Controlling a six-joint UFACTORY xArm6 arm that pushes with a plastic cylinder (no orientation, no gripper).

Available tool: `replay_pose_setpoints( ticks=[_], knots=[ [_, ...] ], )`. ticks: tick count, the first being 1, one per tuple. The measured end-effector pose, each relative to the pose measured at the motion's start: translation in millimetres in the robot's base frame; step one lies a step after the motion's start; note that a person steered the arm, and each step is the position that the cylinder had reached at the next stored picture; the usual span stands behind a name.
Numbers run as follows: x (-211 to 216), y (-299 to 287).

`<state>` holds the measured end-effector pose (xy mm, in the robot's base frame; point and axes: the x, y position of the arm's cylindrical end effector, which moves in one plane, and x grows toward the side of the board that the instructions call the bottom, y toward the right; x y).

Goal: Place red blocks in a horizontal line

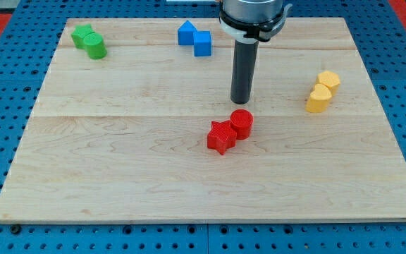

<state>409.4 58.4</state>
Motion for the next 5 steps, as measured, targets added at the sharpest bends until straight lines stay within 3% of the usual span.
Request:
replay_pose_setpoints(
  ticks=[1,2,3,5],
  knots=[
    [-10.3,-5.8],
    [-11.8,-102.9],
    [-39.0,-127.0],
    [-37.3,-122.6]
  ],
)
